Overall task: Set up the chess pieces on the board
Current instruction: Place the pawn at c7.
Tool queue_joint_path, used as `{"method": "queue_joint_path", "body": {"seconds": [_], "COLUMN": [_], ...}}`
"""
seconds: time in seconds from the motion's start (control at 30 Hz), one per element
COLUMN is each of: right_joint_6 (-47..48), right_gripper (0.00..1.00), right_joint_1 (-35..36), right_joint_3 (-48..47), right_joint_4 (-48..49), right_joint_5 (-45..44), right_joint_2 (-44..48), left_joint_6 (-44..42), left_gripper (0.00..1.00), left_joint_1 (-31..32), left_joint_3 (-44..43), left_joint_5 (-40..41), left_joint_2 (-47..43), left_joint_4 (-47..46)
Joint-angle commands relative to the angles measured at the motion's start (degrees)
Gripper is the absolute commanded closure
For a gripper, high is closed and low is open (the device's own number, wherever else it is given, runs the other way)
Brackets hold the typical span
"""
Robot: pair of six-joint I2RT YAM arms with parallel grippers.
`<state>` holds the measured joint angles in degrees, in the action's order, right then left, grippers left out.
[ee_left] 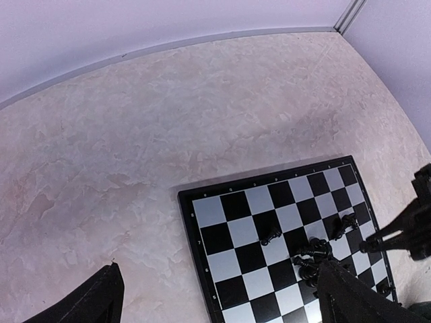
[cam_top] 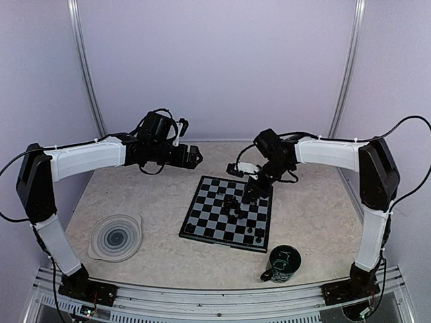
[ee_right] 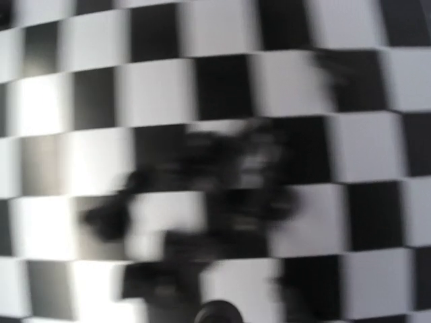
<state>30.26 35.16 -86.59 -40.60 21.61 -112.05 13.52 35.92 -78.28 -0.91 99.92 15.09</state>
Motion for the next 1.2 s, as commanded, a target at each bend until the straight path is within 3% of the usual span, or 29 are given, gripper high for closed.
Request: {"method": "queue_joint_path", "body": {"seconds": [0.0,0.33,1.0,1.17], "right_joint_6": [4.19,6.81,7.55,7.57], "right_gripper": [0.95,0.94,0.89,0.84], "right_joint_1": [3.81,9.36,11.14,11.25], "right_joint_3": [4.93,8.75,7.8,7.87], "right_joint_4": [-1.67,-1.85,-2.71,-2.63], "right_joint_5": [3.48,0.94,-0.29,-0.62], "right_joint_2": [4.05,3.81,-0.48,-0.69], "left_joint_6": [0.26,0.63,0.9,0.9], "left_gripper": [0.01,0.01,0.01,0.01], "left_joint_1": [-0.24,-0.33,-0.59,-0.68], "left_joint_3": [-1.79,-1.95,-2.13,-2.19], "left_joint_5": [-0.29,-0.77,-1.46,-1.64], "left_joint_2": [0.49,0.69,0.73,0.8], "left_joint_4": [-0.02,-0.07,0.08,0.05]}}
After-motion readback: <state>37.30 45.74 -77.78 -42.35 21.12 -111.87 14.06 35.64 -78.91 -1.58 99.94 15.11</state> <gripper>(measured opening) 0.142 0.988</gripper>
